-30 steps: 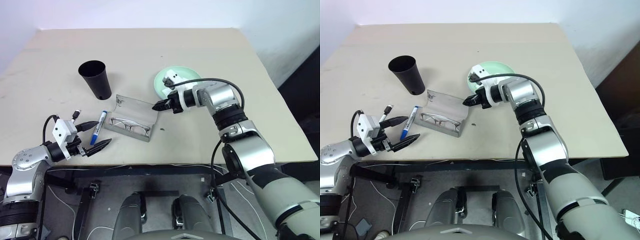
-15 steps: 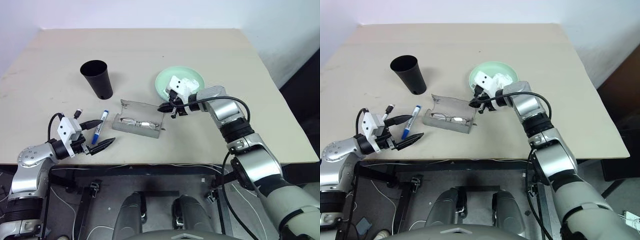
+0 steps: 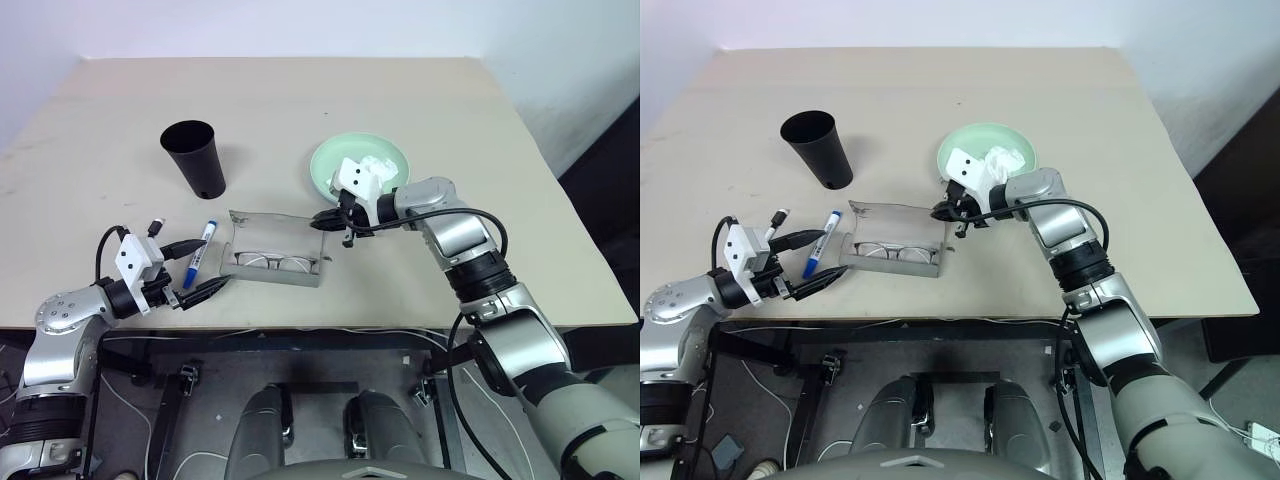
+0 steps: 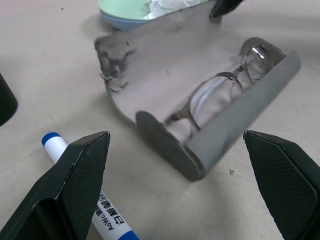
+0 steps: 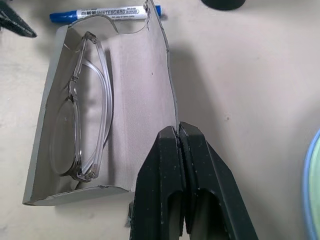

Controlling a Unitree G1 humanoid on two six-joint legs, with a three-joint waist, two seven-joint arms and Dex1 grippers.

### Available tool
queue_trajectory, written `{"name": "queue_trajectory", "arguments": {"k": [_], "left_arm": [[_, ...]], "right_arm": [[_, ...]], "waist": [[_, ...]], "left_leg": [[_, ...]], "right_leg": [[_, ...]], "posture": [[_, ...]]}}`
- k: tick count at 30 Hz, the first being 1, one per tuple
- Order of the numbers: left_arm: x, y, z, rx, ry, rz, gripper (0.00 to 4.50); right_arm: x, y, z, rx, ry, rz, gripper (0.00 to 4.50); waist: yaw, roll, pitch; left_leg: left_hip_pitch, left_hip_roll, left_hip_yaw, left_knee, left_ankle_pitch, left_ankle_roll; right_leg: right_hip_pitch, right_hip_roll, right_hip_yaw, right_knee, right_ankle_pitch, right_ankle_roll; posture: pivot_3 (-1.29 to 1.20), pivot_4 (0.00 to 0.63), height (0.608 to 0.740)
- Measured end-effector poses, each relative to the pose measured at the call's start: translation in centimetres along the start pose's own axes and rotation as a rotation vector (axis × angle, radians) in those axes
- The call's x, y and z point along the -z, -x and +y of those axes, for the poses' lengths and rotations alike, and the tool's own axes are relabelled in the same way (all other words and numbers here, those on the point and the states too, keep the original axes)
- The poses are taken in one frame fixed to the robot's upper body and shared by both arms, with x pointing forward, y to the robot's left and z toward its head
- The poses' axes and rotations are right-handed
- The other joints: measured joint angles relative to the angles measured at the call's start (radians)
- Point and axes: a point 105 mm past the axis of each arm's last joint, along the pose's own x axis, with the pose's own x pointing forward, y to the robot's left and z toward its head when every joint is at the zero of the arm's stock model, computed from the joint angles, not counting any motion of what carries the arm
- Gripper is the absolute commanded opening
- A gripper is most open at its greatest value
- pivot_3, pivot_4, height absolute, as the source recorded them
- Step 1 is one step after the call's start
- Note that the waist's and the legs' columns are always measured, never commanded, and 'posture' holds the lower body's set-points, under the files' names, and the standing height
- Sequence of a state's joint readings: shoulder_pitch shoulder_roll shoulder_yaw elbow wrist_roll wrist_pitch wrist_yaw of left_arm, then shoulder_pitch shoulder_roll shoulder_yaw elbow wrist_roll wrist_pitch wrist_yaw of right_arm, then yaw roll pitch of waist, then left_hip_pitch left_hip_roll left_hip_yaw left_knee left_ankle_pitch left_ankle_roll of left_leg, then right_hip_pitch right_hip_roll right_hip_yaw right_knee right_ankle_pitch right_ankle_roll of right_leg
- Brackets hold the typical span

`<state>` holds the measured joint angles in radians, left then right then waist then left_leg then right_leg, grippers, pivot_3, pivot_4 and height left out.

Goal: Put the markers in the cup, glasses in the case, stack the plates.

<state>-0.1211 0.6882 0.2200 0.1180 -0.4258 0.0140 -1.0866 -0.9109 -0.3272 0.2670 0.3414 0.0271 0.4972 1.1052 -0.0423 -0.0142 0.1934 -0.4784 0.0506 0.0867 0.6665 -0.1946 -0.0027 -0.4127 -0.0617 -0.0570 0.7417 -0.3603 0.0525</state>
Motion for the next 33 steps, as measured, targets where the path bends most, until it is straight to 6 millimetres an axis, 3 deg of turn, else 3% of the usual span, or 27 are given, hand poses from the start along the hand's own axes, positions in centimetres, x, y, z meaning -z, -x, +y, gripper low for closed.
{"name": "queue_trajectory", "arguments": {"k": [1, 4, 11, 15, 18, 21, 25, 33], "left_arm": [[0.0, 0.0, 0.0, 0.001, 0.000, 0.000, 4.50], [0.0, -0.1, 0.0, 0.002, -0.001, -0.001, 4.50], [0.1, 0.0, 0.1, -0.001, 0.004, 0.002, 4.50], [0.3, 0.0, 0.2, -0.003, 0.009, 0.004, 4.50], [0.4, 0.1, 0.2, -0.005, 0.012, 0.005, 4.50], [0.4, 0.1, 0.2, -0.006, 0.005, 0.001, 4.50], [0.4, 0.1, 0.3, -0.007, 0.004, 0.001, 4.50], [0.3, 0.0, 0.3, -0.011, 0.003, -0.001, 4.50]], "right_arm": [[0.0, 0.0, 0.0, 0.003, 0.008, -0.002, 0.01], [-0.3, 0.2, 0.1, 0.014, 0.044, -0.017, 0.65], [-0.8, 0.2, 1.1, -0.030, 0.037, -0.066, 3.04], [-1.8, 0.8, 1.5, -0.093, -0.114, -0.139, 3.04], [-3.1, 1.3, 0.2, -0.083, -0.241, -0.172, 2.47], [-3.7, 1.6, -1.9, -0.002, -0.317, -0.187, 1.50], [-2.3, 0.9, -2.6, 0.038, -0.364, -0.155, 0.17], [-0.7, -1.1, -2.4, 0.052, -0.273, -0.099, 0.08]], "waist": [[0.000, 0.000, 0.000], [0.000, 0.000, 0.000], [0.000, 0.000, 0.000], [0.000, 0.000, 0.000], [-0.001, 0.000, 0.000], [-0.001, 0.000, 0.000], [-0.001, 0.000, 0.000], [-0.001, 0.000, 0.000]], "left_leg": [[0.000, 0.000, 0.000, 0.000, 0.000, 0.000], [0.000, 0.000, 0.000, 0.000, 0.000, 0.000], [0.000, 0.000, 0.000, 0.000, 0.000, 0.000], [0.001, 0.000, 0.000, 0.000, 0.000, 0.000], [0.001, 0.000, -0.001, 0.000, 0.001, 0.001], [0.001, 0.000, -0.001, 0.000, 0.001, 0.000], [-0.001, 0.000, -0.001, -0.001, 0.001, 0.001], [0.000, 0.000, 0.000, -0.001, 0.001, 0.001]], "right_leg": [[0.000, 0.000, 0.000, 0.000, 0.000, 0.000], [0.000, 0.000, 0.000, 0.000, 0.000, 0.000], [0.000, 0.000, 0.000, 0.000, 0.000, 0.000], [0.001, 0.000, 0.000, 0.000, 0.000, 0.000], [0.001, 0.000, 0.000, 0.000, 0.001, 0.001], [0.001, 0.000, 0.000, 0.000, 0.000, 0.001], [0.000, -0.001, 0.000, -0.002, 0.001, 0.001], [0.001, 0.000, -0.001, -0.002, 0.001, 0.001]], "posture": [[0.00, 0.150, 0.681], [0.00, 0.150, 0.681], [0.00, 0.150, 0.681], [0.00, 0.150, 0.681], [0.00, 0.150, 0.681], [0.00, 0.150, 0.681], [0.00, 0.150, 0.681], [0.00, 0.150, 0.681]]}}
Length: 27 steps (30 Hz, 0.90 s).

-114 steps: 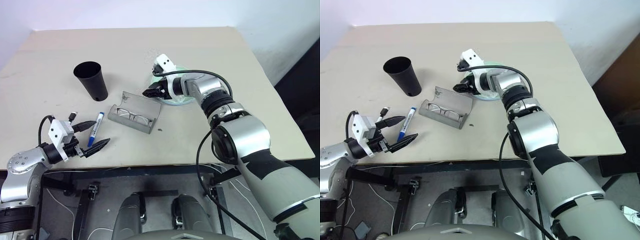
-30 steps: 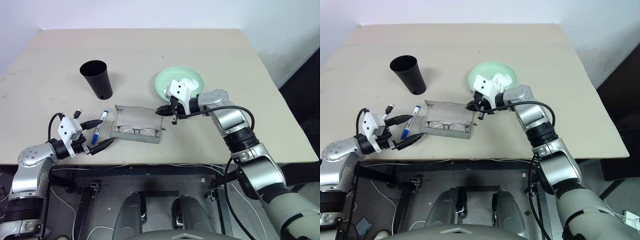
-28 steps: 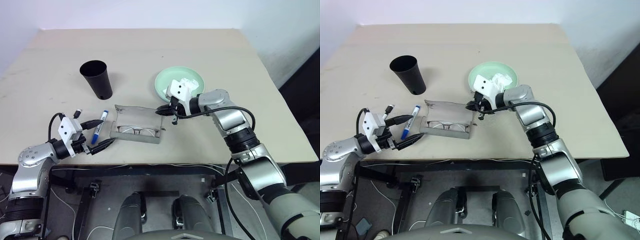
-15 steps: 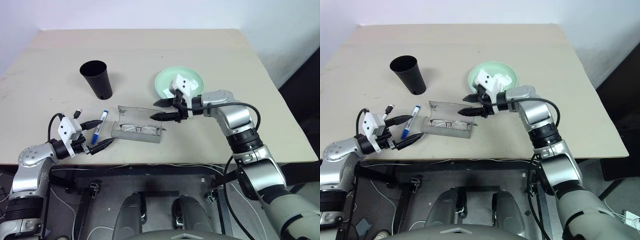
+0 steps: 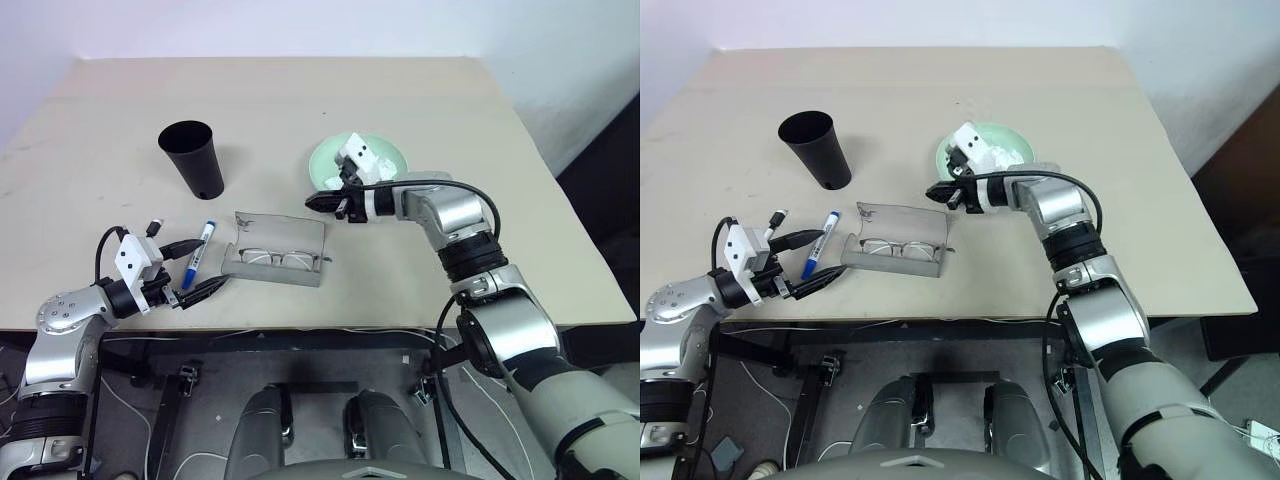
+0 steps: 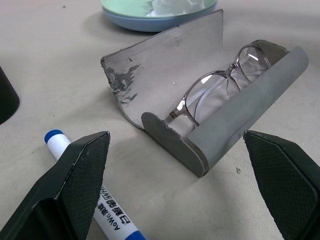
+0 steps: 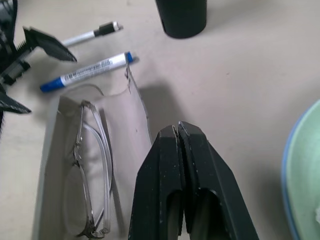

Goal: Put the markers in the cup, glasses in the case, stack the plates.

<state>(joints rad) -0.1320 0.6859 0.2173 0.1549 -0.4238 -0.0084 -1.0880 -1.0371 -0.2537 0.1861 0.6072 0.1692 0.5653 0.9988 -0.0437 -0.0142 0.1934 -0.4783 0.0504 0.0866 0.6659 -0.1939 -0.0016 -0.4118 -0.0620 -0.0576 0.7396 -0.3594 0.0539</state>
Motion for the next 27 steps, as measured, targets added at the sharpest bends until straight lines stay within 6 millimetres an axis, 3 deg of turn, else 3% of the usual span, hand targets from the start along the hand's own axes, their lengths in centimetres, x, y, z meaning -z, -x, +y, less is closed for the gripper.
{"name": "queue_trajectory", "arguments": {"k": [5, 12, 22, 27], "left_arm": [[0.1, 0.0, -0.1, -0.003, 0.001, 0.002, 4.50], [-0.1, 0.1, -0.3, -0.004, -0.007, 0.002, 4.50], [-0.5, 0.5, 0.2, -0.038, -0.007, -0.019, 4.50], [-0.8, 0.9, 0.7, -0.061, -0.004, -0.035, 4.50]], "right_arm": [[1.4, -0.4, -0.3, 0.006, 0.015, 0.045, 0.08], [1.2, -0.6, 0.6, -0.061, 0.038, 0.050, 0.08], [1.0, -0.6, 5.1, -0.205, 0.100, 0.042, 0.08], [3.1, -1.0, 6.1, -0.225, 0.084, 0.100, 0.08]], "waist": [[0.000, 0.000, 0.000], [0.000, 0.000, 0.000], [0.001, 0.000, 0.000], [0.001, 0.000, 0.000]], "left_leg": [[0.000, 0.000, 0.000, 0.000, 0.000, 0.000], [0.000, 0.000, 0.000, 0.000, 0.000, 0.000], [0.000, 0.000, -0.001, 0.000, 0.000, 0.000], [0.000, 0.000, -0.001, 0.000, 0.000, 0.000]], "right_leg": [[0.000, 0.000, 0.000, 0.000, 0.000, 0.000], [0.000, 0.000, 0.000, 0.000, 0.000, 0.000], [0.000, 0.000, 0.000, 0.000, 0.000, 0.000], [0.001, 0.000, 0.000, 0.000, 0.000, 0.000]], "posture": [[0.00, 0.150, 0.681], [0.00, 0.150, 0.681], [0.00, 0.150, 0.681], [0.00, 0.150, 0.681]]}}
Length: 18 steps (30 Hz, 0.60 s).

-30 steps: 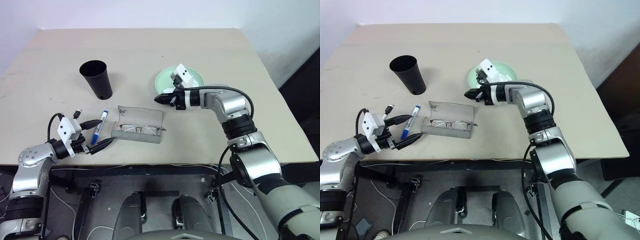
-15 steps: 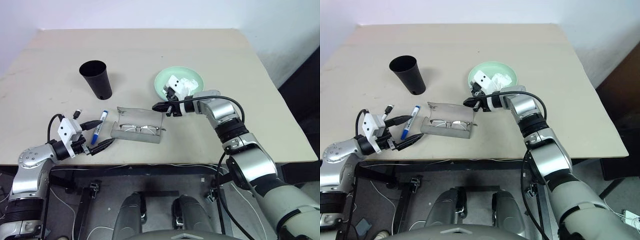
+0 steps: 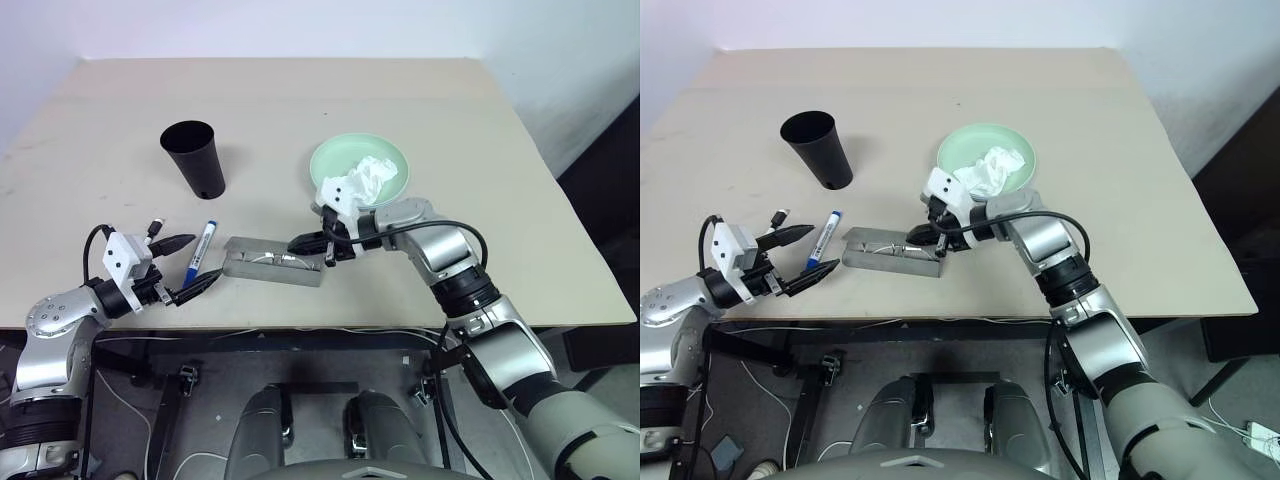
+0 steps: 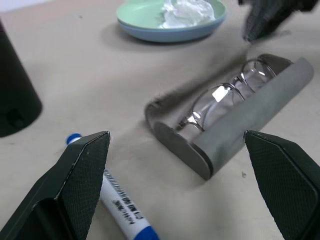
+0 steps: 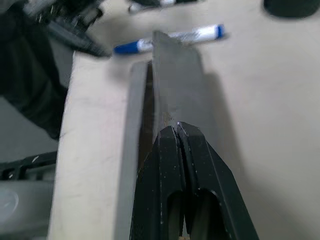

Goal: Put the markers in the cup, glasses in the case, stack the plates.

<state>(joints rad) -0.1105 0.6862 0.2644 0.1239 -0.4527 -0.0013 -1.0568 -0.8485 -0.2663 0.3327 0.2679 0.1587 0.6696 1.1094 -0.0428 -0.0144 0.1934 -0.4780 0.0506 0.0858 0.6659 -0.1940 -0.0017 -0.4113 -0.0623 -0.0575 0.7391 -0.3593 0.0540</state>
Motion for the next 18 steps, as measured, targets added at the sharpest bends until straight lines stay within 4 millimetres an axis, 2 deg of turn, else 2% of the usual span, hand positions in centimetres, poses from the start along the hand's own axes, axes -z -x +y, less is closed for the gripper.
{"name": "queue_trajectory", "arguments": {"k": [10, 18], "left_arm": [[-0.8, 0.7, 1.2, -0.087, 0.037, -0.032, 4.50], [-1.6, 1.8, 2.4, -0.192, 0.092, -0.065, 4.50]], "right_arm": [[0.6, -0.3, 1.0, 0.020, 0.100, 0.028, 0.08], [0.2, -0.8, 1.5, 0.015, 0.137, 0.011, 0.08]], "waist": [[-0.001, 0.000, 0.000], [-0.002, -0.001, 0.000]], "left_leg": [[0.001, 0.000, 0.000, 0.000, 0.000, 0.000], [0.002, 0.000, 0.000, 0.000, 0.000, 0.000]], "right_leg": [[0.001, 0.000, 0.000, 0.000, 0.000, 0.000], [0.002, 0.000, 0.000, 0.000, 0.000, 0.000]], "posture": [[0.00, 0.150, 0.681], [0.00, 0.150, 0.681]]}}
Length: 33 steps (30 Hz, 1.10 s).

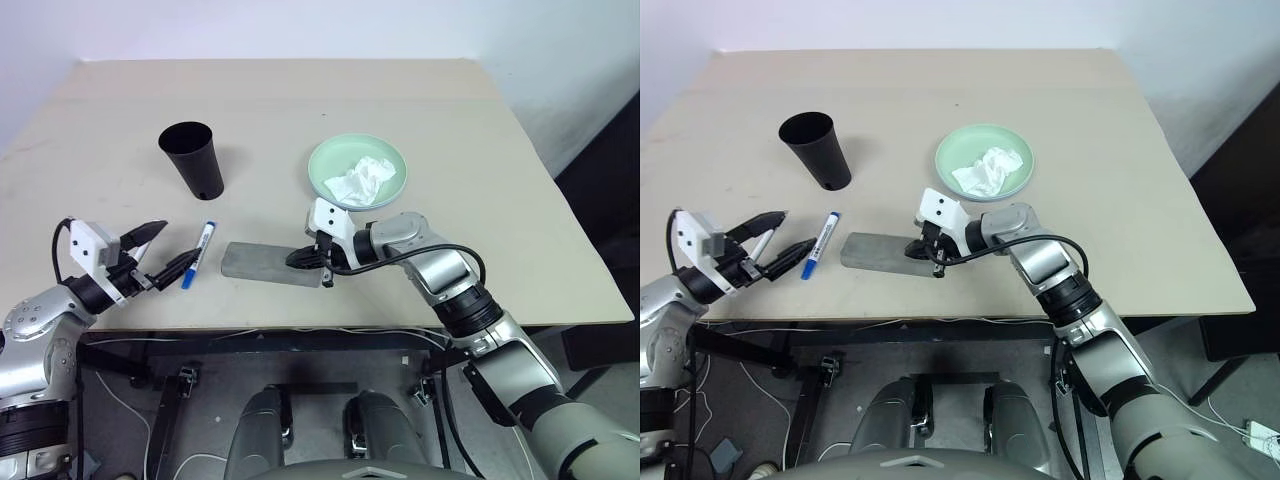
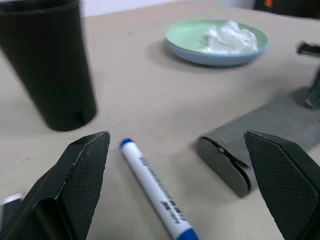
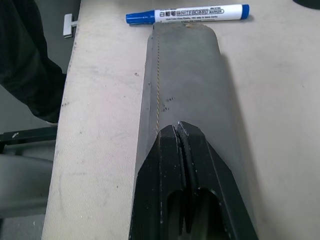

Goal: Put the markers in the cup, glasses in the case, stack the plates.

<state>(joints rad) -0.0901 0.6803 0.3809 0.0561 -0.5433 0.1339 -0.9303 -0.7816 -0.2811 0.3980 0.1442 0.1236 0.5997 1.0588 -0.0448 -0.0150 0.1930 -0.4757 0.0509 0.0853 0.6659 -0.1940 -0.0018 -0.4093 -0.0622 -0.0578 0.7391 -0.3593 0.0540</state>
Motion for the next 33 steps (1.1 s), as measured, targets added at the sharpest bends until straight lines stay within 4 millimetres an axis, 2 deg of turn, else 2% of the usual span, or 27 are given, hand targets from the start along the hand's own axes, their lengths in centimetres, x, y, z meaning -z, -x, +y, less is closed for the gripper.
{"name": "queue_trajectory", "arguments": {"k": [3, 10, 19, 23, 33], "left_arm": [[0.4, 0.2, 0.2, -0.031, 0.046, 0.033, 4.50], [0.5, 1.6, 2.0, -0.185, 0.133, 0.090, 4.50], [0.5, 1.8, 5.4, -0.430, 0.085, 0.296, 4.50], [1.2, 1.3, 5.8, -0.468, 0.076, 0.386, 4.50], [3.2, 0.2, 6.6, -0.500, 0.215, 0.573, 4.50]], "right_arm": [[-0.8, -0.1, 0.5, -0.053, -0.047, -0.063, 0.08], [-3.5, 2.0, 0.1, -0.067, -0.064, -0.222, 0.08], [-3.2, 2.1, -0.2, -0.035, -0.077, -0.207, 0.08], [-3.2, 2.2, -0.4, -0.030, -0.087, -0.193, 0.08], [-2.7, 2.4, -1.1, 0.026, -0.102, -0.166, 0.08]], "waist": [[0.001, 0.000, 0.000], [0.003, 0.000, 0.000], [0.005, 0.000, 0.000], [0.004, 0.000, 0.000], [0.005, -0.001, 0.000]], "left_leg": [[0.000, 0.000, 0.000, 0.000, 0.000, 0.000], [-0.001, 0.000, -0.001, 0.000, 0.000, 0.000], [-0.001, 0.000, -0.001, 0.000, 0.000, 0.000], [-0.002, 0.000, -0.001, 0.000, 0.000, 0.000], [-0.002, -0.001, -0.001, 0.000, 0.000, 0.000]], "right_leg": [[0.000, 0.000, 0.000, 0.000, 0.000, 0.000], [0.000, 0.000, 0.000, -0.001, 0.000, 0.000], [0.000, 0.000, -0.001, -0.002, 0.000, 0.000], [-0.001, 0.000, -0.001, -0.002, 0.000, 0.000], [-0.001, 0.000, -0.001, -0.002, 0.000, 0.000]], "posture": [[0.00, 0.150, 0.681], [0.00, 0.150, 0.681], [0.00, 0.150, 0.681], [0.00, 0.150, 0.681], [0.00, 0.150, 0.681]]}}
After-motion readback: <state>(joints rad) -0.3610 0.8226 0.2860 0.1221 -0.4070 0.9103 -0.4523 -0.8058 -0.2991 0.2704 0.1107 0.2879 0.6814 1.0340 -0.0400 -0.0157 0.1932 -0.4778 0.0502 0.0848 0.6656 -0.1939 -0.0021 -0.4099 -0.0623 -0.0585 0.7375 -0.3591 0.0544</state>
